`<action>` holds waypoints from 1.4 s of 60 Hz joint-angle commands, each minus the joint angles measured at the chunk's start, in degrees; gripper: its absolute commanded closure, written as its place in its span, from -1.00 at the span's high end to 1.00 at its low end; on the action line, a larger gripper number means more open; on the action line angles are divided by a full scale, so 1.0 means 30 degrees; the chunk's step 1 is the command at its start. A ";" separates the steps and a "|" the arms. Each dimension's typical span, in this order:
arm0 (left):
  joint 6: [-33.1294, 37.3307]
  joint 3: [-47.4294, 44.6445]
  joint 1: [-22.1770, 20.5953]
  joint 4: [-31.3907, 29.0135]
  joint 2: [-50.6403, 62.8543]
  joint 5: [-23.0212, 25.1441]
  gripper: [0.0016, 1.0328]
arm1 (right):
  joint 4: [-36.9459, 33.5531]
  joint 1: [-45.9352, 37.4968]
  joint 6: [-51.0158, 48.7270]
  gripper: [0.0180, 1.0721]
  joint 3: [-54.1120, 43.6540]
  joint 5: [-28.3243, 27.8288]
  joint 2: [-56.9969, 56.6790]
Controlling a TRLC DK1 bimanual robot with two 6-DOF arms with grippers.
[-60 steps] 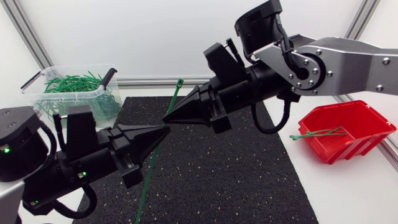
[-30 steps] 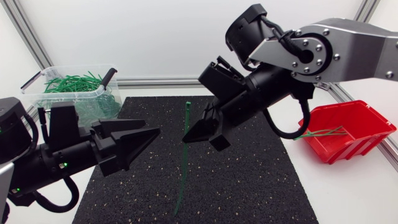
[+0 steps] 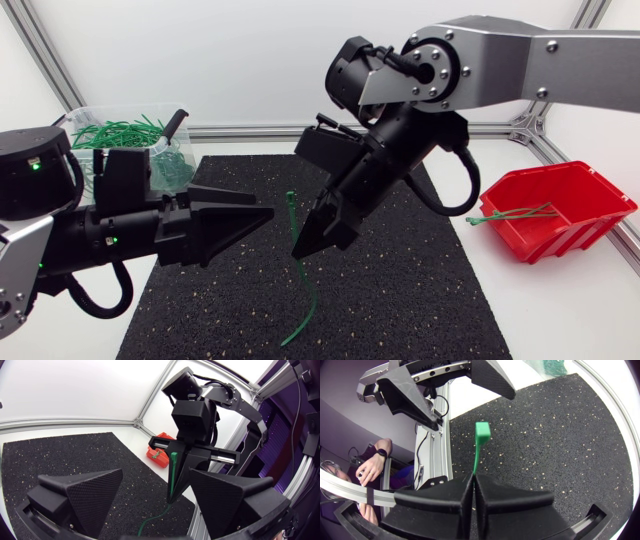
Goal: Take a green cable tie from the red box, thread the tail through the head to close it, then place it in the transparent bin on the left.
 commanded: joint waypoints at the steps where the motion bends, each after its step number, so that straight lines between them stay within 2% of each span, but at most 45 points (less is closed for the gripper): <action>1: -0.0529 0.0767 0.0184 0.0051 0.0311 0.0570 0.79 | -0.0637 -0.0052 -0.0732 -0.89 0.0660 -0.0486 0.0742; 16: -0.0441 0.0649 -0.0167 0.0373 0.0604 0.1214 0.75 | -0.1018 0.0007 -0.1318 -0.89 0.1246 -0.1394 0.1943; 28: -0.0471 0.0591 -0.0284 0.0520 0.1073 0.1800 0.25 | -0.1340 -0.0022 -0.1816 -0.89 0.1685 -0.2215 0.2529; 34: -0.0471 0.0620 -0.0314 0.0549 0.1161 0.1829 0.13 | -0.1340 -0.0022 -0.1992 -0.89 0.1773 -0.2420 0.2676; 49: -0.0500 0.0562 -0.0255 0.0695 0.1425 0.1917 -0.45 | -0.1340 -0.0081 -0.2080 -0.89 0.1920 -0.2713 0.2793; 55: -0.0500 0.0503 -0.0255 0.0695 0.1425 0.1946 -0.46 | -0.1369 -0.0052 -0.2080 -0.89 0.1920 -0.2713 0.2793; 58: -0.0529 0.0474 -0.0284 0.0695 0.1425 0.2005 -0.54 | -0.1369 -0.0022 -0.2080 -0.89 0.1890 -0.2713 0.2793; 84: -0.0529 0.0357 -0.0402 0.0666 0.1483 0.2181 -0.57 | -0.1340 0.0271 -0.1933 -0.89 0.1861 -0.2713 0.2705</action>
